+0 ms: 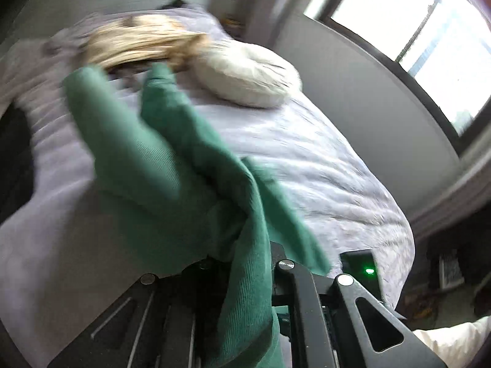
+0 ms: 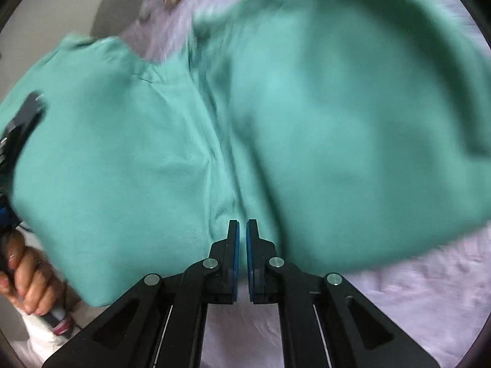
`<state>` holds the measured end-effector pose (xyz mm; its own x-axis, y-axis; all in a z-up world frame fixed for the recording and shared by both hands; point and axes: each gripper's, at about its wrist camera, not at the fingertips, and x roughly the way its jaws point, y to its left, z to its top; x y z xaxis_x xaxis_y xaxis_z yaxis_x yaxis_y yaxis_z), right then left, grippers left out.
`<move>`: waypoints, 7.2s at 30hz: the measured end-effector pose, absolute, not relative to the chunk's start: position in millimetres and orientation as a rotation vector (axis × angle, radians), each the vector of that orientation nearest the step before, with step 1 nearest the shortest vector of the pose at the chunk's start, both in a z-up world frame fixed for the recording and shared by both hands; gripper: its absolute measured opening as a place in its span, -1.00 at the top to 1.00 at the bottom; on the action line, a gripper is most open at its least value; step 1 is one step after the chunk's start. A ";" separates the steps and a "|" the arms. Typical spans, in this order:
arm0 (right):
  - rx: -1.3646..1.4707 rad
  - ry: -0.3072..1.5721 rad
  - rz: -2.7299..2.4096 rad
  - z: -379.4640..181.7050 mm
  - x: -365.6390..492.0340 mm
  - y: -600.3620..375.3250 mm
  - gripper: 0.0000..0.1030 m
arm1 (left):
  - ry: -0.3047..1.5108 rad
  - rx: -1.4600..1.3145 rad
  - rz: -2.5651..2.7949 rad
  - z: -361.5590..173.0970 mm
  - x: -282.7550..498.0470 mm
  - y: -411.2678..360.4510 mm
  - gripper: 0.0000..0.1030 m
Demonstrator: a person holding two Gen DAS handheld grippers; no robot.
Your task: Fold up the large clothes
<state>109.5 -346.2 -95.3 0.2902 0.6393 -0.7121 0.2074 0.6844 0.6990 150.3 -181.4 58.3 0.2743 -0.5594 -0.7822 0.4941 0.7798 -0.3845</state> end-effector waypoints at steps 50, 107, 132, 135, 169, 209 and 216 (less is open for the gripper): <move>0.780 1.239 0.162 -85.5 223.7 -487.2 0.62 | 1.264 0.010 -0.156 -58.3 131.3 -141.7 -0.81; 0.786 1.313 0.191 -95.1 105.1 -503.6 1.00 | 1.387 0.019 -0.144 -71.1 75.4 -150.6 -0.93; 0.677 1.387 0.223 -64.1 140.4 -523.9 -0.14 | 1.403 -0.137 -0.053 -51.5 100.1 -158.7 -0.93; 0.665 1.365 0.242 -62.9 153.0 -522.3 -0.47 | 1.369 -0.131 -0.030 -51.8 105.4 -157.9 -0.94; 1.014 1.289 0.624 -123.0 283.7 -470.5 0.66 | 1.346 -0.416 -0.460 -80.1 136.6 -159.1 0.12; 0.509 1.367 0.284 -103.0 127.3 -312.8 0.94 | 1.378 -0.181 -0.219 -64.9 -15.0 -14.8 -0.10; 0.704 1.425 0.212 -149.8 129.0 -346.2 0.92 | 1.411 -0.183 -0.171 -73.9 -24.7 -14.3 -0.49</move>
